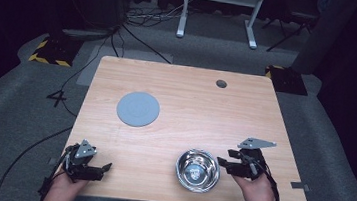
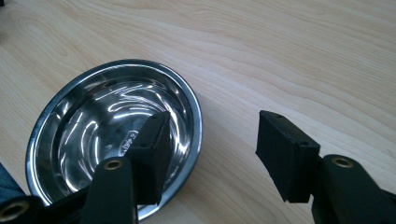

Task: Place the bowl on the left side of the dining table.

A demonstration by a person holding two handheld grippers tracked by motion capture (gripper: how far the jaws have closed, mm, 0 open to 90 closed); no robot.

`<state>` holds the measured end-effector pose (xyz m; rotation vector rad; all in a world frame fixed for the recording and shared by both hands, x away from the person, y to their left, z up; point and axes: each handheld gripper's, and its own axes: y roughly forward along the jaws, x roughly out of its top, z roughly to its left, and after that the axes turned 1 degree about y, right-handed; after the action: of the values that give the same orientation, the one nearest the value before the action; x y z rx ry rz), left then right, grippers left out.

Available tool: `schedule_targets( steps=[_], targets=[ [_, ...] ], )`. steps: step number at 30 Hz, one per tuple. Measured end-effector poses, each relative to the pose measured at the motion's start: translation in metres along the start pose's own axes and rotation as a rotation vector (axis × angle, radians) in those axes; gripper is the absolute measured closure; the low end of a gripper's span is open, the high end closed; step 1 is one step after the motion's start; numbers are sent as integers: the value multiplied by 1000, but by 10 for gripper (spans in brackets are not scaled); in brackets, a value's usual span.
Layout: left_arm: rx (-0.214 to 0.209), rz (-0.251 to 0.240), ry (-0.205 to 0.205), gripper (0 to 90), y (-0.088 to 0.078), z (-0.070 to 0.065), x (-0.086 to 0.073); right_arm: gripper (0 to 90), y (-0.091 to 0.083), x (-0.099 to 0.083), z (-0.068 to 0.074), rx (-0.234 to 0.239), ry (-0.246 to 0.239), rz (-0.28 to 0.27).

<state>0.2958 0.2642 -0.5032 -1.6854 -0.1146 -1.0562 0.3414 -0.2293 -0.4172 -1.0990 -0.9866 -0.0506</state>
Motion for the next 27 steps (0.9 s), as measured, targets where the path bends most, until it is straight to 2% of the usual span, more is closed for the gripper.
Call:
schedule_targets(
  steps=[3,4,9,10,13,20,21,27],
  targets=[
    [0,0,0,149,0,0,0,456,9,3,4,12,-7,18],
    [0,0,0,149,0,0,0,458,19,2,6,21,-13,40],
    [0,0,0,149,0,0,0,472,32,1,7,30,-6,64],
    [-3,0,-2,149,0,0,0,480,38,0,7,29,-11,79],
    [0,0,0,149,0,0,0,497,43,1,7,21,-12,97],
    [0,0,0,149,0,0,0,638,54,1,3,11,10,164],
    [-3,0,-2,149,0,0,0,669,57,1,3,8,13,190],
    [0,0,0,149,0,0,0,747,59,4,5,19,15,215]
  ],
)
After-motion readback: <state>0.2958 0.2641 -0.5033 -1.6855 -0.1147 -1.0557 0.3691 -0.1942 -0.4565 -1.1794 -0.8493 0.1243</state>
